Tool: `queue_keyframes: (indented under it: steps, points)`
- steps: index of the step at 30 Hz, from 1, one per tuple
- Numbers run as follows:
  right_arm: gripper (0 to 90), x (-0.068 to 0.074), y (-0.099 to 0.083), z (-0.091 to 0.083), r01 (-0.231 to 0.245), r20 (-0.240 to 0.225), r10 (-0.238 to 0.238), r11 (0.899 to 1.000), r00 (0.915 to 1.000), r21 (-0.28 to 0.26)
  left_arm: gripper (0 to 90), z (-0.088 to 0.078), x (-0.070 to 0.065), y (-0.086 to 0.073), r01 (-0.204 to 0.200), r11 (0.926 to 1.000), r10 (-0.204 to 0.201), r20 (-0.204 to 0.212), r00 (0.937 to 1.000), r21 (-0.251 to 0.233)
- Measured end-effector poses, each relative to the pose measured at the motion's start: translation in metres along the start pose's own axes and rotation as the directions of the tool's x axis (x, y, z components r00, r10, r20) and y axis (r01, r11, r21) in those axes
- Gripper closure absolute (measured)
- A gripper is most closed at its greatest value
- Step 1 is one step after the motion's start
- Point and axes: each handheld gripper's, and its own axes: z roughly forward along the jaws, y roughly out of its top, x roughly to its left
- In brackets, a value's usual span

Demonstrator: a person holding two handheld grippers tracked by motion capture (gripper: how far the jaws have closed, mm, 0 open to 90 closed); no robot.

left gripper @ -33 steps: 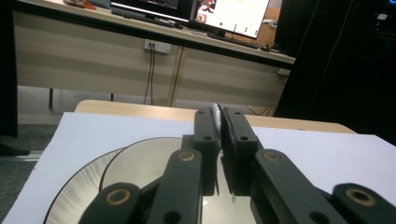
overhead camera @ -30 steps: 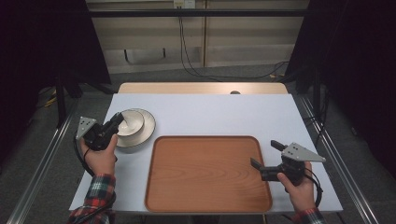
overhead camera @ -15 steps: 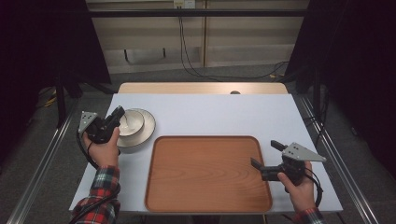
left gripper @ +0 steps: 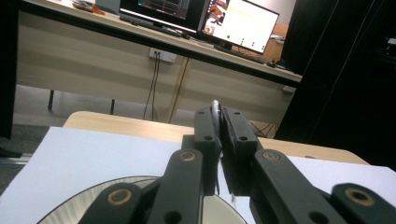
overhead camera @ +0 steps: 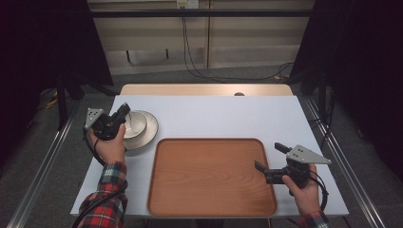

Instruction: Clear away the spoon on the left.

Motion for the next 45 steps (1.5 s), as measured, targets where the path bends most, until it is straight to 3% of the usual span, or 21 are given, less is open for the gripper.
queue_keyframes:
  steps: [8, 20, 29, 30, 42, 45]
  points:
    - [1.6, 0.001, 0.0, -0.001, 0.0, -0.005, 0.0, 1.0, 1.0, 0.001, 85.4, -0.006, -0.004, 0.002, 0.006, 1.0, -0.006, 0.02, 0.9998, -0.006]
    - [1.6, 0.0, 0.0, -0.001, 0.001, -0.004, -0.001, 1.0, 1.0, -0.002, 85.4, -0.02, -0.007, 0.022, 0.024, 0.9993, -0.023, 0.041, 0.9989, -0.028]
    - [1.6, -0.001, 0.001, -0.002, -0.001, -0.001, 0.001, 1.0, 1.0, -0.006, 85.4, -0.027, -0.013, 0.033, 0.042, 0.999, -0.041, 0.085, 0.9956, -0.011]
    - [1.7, 0.0, 0.001, -0.002, -0.003, -0.001, 0.003, 1.0, 1.0, -0.004, 85.4, -0.028, -0.013, 0.035, 0.029, 0.9996, -0.028, 0.076, 0.9967, -0.004]
    - [1.7, -0.001, 0.001, -0.001, 0.001, -0.008, -0.001, 1.0, 1.0, -0.003, 85.4, -0.04, -0.025, 0.051, 0.037, 0.999, -0.04, 0.151, 0.9877, 0.023]
    - [1.7, -0.002, 0.001, -0.001, 0.001, -0.002, -0.001, 1.0, 1.0, -0.003, 85.4, -0.044, -0.027, 0.053, 0.042, 0.9989, -0.045, 0.153, 0.9873, 0.021]
